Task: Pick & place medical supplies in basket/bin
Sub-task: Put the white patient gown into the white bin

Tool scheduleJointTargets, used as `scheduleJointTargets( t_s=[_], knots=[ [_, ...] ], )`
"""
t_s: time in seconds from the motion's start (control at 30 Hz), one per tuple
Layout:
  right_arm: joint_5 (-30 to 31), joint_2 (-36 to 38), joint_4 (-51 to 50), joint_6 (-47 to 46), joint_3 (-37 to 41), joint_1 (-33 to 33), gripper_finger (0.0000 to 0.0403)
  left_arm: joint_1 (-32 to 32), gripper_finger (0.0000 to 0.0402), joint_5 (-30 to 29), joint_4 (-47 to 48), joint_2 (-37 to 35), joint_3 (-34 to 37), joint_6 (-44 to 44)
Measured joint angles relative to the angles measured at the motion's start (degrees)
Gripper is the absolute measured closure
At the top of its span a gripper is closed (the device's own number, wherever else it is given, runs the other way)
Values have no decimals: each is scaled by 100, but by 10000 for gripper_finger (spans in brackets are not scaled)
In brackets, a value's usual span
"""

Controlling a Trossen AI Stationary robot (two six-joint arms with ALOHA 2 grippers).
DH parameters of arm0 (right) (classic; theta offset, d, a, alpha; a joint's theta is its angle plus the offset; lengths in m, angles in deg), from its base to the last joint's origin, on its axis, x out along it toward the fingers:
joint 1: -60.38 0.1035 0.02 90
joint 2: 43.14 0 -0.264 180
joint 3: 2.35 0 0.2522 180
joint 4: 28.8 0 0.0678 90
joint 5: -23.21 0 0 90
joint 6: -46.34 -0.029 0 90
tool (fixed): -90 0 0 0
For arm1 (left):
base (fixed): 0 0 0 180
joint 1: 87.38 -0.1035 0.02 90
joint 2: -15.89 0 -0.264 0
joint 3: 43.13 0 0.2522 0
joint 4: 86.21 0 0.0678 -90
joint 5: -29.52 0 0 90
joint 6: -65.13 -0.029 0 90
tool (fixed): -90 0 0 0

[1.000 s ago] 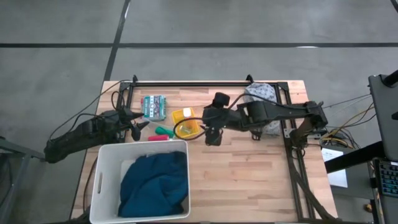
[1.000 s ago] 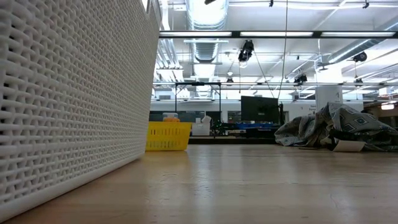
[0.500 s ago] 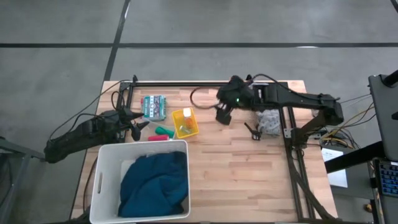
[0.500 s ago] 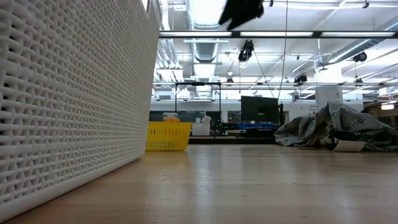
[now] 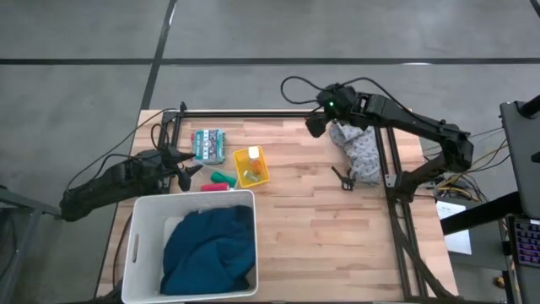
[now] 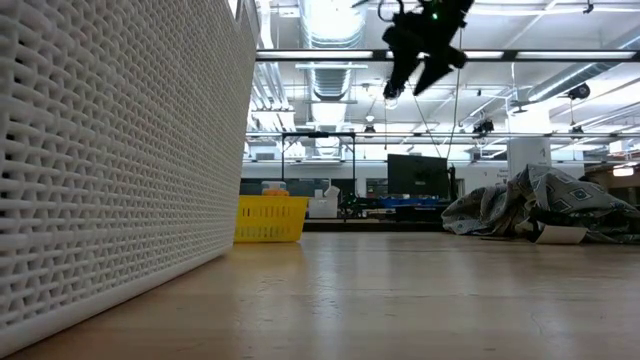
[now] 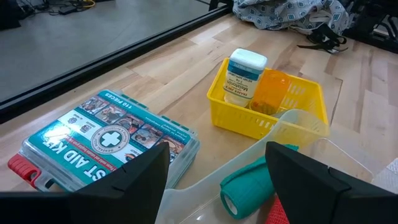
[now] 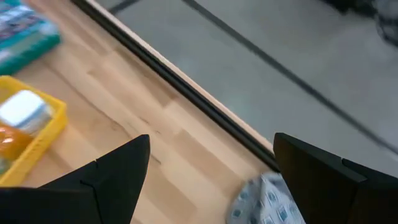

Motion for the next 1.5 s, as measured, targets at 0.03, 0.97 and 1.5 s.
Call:
scheduleJointTargets(
  t_s=[0.03, 0.97, 1.5],
  knots=[
    [0, 28, -19, -104, 74, -76, 64, 2, 130, -2, 0, 0, 0, 0],
    [-591, 106, -1466, -1654, 1339, -730, 64, 0, 130, -2, 1, 0, 0, 0],
    [-793, 109, -1734, -1783, 1914, -741, 64, 0, 130, -1, 0, 0, 0, 0]
  ],
)
